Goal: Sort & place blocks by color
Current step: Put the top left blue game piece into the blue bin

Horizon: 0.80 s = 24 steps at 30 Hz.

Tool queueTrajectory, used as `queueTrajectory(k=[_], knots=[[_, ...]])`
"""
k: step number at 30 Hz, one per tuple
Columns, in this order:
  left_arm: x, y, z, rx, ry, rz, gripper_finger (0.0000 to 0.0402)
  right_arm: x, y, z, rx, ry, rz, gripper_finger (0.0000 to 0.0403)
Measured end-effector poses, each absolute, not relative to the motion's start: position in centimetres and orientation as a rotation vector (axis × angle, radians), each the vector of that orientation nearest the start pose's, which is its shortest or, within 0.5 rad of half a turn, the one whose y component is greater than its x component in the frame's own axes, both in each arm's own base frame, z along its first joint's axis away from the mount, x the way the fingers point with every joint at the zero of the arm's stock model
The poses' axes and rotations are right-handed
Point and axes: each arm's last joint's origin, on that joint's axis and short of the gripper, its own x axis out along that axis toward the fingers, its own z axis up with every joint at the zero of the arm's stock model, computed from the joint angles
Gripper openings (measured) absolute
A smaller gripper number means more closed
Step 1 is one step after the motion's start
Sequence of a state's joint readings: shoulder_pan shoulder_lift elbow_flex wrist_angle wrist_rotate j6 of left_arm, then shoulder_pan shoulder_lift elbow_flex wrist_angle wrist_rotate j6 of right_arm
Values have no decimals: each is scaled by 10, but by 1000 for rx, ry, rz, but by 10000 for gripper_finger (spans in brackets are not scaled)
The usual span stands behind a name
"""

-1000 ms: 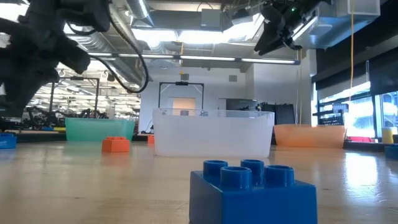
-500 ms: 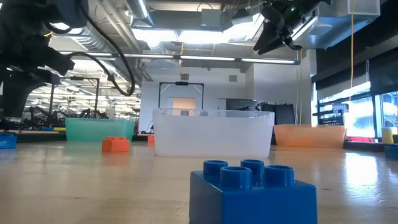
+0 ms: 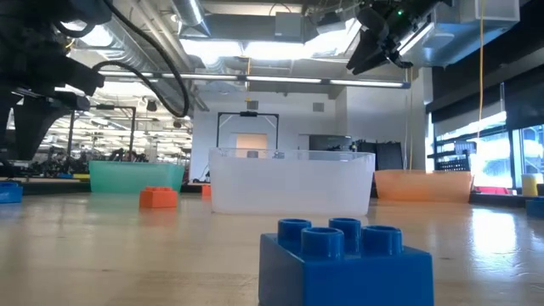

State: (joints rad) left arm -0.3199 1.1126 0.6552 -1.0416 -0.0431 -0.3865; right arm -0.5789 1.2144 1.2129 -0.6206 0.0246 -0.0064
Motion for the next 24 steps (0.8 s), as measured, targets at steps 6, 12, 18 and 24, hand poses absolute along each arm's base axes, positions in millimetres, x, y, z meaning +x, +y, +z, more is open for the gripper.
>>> queueTrajectory(k=[6, 12, 18, 24], knots=[[146, -49, 180, -83, 1502, 42, 188, 210, -138, 354, 165, 610, -581, 173], [142, -46, 170, -81, 1508, 112, 188, 210, -138, 354, 165, 610, -581, 173], [142, -46, 170, -86, 1511, 95, 188, 210, -138, 354, 165, 610, -581, 173], [143, -45, 170, -49, 1491, 137, 188, 210, -138, 354, 165, 610, -581, 173]])
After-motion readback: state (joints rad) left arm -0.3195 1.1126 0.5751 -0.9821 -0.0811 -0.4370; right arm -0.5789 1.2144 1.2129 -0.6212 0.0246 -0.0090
